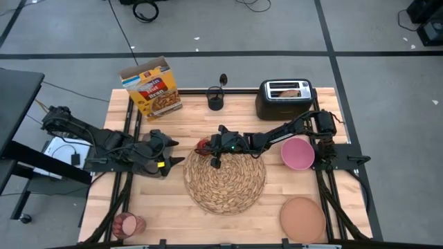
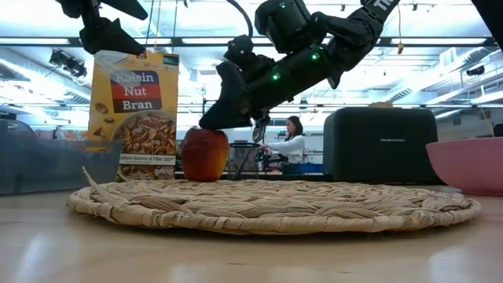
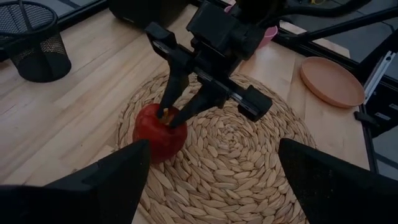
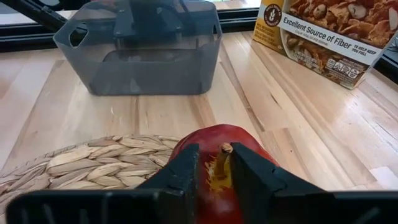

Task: Arrange a breakfast setting
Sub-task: Put the apple on the brown placemat, then put the pink bowl on the brown placemat

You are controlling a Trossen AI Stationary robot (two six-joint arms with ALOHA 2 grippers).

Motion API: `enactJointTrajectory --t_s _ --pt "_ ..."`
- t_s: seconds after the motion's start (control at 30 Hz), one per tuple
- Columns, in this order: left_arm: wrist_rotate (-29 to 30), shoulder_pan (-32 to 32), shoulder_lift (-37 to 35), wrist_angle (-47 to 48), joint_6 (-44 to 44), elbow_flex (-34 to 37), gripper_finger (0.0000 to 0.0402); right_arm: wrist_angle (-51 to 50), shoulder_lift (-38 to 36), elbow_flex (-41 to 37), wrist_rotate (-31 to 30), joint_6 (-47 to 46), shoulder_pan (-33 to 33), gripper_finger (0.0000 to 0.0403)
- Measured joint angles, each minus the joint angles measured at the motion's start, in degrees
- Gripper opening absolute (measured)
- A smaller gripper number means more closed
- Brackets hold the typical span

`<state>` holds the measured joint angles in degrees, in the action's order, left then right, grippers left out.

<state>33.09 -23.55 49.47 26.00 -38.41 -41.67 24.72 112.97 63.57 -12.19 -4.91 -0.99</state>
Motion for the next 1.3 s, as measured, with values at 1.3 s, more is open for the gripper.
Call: enactJointTrajectory --t_s 1.3 --pt "-0.25 0.13 1.59 3.26 7.43 -15.54 0.0357 -60.69 -41.41 -0.04 -7.71 -37.12 -16.05 0.0145"
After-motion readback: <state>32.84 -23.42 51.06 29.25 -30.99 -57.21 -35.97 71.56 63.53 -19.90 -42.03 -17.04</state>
